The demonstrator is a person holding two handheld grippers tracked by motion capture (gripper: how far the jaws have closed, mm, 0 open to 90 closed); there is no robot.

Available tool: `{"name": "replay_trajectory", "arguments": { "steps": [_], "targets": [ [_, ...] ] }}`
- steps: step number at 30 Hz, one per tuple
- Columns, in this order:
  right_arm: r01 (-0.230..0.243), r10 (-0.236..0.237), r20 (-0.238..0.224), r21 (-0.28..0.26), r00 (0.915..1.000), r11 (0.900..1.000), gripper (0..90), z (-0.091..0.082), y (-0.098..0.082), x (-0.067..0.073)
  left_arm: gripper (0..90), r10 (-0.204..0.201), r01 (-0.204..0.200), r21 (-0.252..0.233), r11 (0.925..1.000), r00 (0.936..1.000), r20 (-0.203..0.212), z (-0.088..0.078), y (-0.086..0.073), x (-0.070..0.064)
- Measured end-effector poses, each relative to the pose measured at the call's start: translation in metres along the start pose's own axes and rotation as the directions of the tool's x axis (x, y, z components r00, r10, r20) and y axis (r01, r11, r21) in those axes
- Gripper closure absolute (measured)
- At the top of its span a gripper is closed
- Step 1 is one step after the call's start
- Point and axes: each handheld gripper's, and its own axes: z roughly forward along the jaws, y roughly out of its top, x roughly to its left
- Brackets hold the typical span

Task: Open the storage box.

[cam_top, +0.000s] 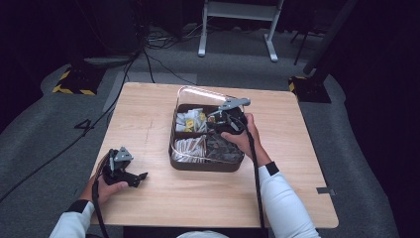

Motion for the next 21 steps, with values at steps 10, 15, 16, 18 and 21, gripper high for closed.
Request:
{"name": "replay_trajectory", "arguments": {
  "steps": [10,15,16,18,21],
  "targets": [
    [0.006,-0.006,0.004,0.028,1.0000,1.000,59.5,-0.006,-0.002,-0.002,0.2,-0.002,0.002,0.001,1.0000,1.0000,0.000,0.000,0.000,0.000],
    [0.003,-0.004,0.010,0.034,0.9999,0.999,59.5,-0.012,-0.007,-0.005,0.2,0.000,0.000,0.000,1.0000,1.0000,0.000,0.000,0.000,0.000],
    [0.004,-0.004,0.013,0.037,0.9999,0.999,59.5,-0.013,-0.008,-0.005,0.2,0.000,0.000,0.000,1.0000,1.0000,-0.001,0.000,0.000,0.000],
    [0.008,-0.009,0.019,0.043,0.9998,0.999,59.5,-0.016,-0.011,-0.006,0.2,0.000,0.000,-0.001,1.0000,1.0000,-0.001,0.000,0.000,0.000],
    [0.009,-0.010,0.027,0.047,0.9996,0.999,59.5,-0.020,-0.015,-0.008,0.2,0.001,-0.001,-0.001,1.0000,1.0000,-0.001,0.000,0.000,0.000]
  ]
}}
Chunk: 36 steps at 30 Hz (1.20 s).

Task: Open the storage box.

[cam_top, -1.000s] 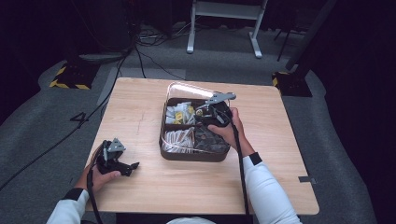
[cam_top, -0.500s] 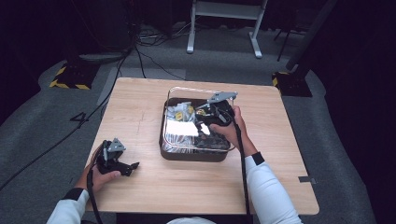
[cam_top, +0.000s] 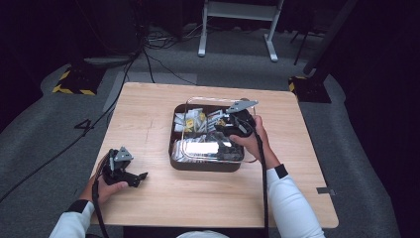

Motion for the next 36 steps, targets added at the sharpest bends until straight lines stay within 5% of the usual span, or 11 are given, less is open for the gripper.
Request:
{"name": "replay_trajectory", "arguments": {
  "steps": [25,36],
  "targets": [
    [-0.053,0.052,0.100,0.008,0.9937,0.999,59.5,-0.052,-0.048,-0.040,0.2,0.000,0.000,0.000,1.0000,1.0000,0.000,0.000,0.000,0.000],
    [-0.099,0.096,0.154,0.011,0.9834,0.995,59.5,-0.074,-0.073,-0.058,0.1,0.000,0.000,0.000,1.0000,1.0000,0.000,0.000,0.000,0.000]
  ]
}}
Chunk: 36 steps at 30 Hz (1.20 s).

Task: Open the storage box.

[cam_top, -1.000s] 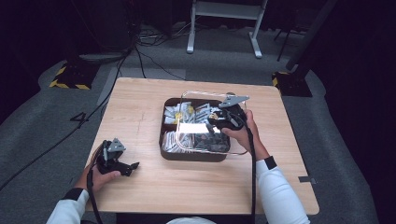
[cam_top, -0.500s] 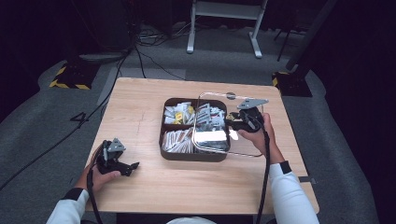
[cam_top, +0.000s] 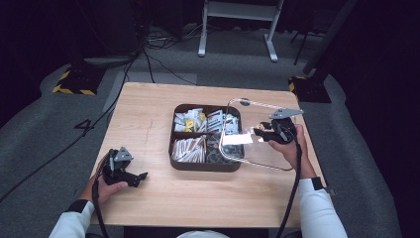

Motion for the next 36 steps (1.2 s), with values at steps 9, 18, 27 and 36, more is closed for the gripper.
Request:
{"name": "replay_trajectory", "arguments": {
  "steps": [9,18,27,36],
  "targets": [
    [-0.029,0.028,0.027,0.015,0.9992,0.999,59.5,-0.006,-0.015,-0.013,0.2,-0.002,0.002,0.001,1.0000,1.0000,0.000,0.000,0.000,0.000],
    [-0.061,0.060,0.046,0.020,0.9972,0.998,59.5,-0.013,-0.028,-0.026,0.2,0.000,0.000,0.000,1.0000,1.0000,0.000,0.000,0.000,0.000],
    [-0.096,0.095,0.056,0.017,0.9939,0.995,59.5,-0.021,-0.039,-0.038,0.2,0.000,0.000,0.000,1.0000,1.0000,0.000,0.000,0.000,0.000],
    [-0.108,0.106,0.064,0.030,0.9923,0.994,59.5,-0.025,-0.048,-0.045,0.2,0.000,0.000,0.000,1.0000,1.0000,0.000,0.000,0.000,0.000]
  ]
}}
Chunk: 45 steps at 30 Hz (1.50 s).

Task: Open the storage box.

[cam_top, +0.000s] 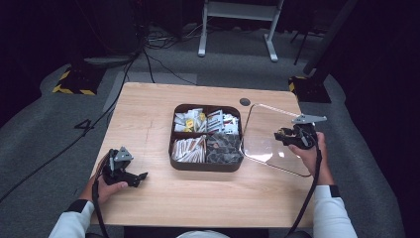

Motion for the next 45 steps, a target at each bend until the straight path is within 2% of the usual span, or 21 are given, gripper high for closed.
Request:
{"name": "replay_trajectory", "arguments": {
  "steps": [12,30,36,45],
  "targets": [
    [-0.034,0.033,0.032,0.030,0.9990,0.999,59.5,0.000,-0.018,-0.018,0.2,0.000,0.000,0.000,1.0000,1.0000,0.000,0.000,0.000,0.000],
    [-0.050,0.047,0.033,0.086,0.9983,0.995,59.4,0.020,-0.031,-0.025,0.2,0.001,-0.001,0.000,1.0000,1.0000,0.002,0.000,0.000,0.000],
    [-0.037,0.033,0.039,0.110,0.9987,0.993,59.4,0.031,-0.035,-0.025,0.2,0.000,0.000,0.001,1.0000,1.0000,0.002,0.000,0.000,0.000],
    [-0.007,0.004,0.024,0.129,0.9997,0.992,59.4,0.047,-0.041,-0.023,0.2,0.000,0.000,0.001,1.0000,1.0000,0.002,0.000,0.000,0.000]
  ]
}}
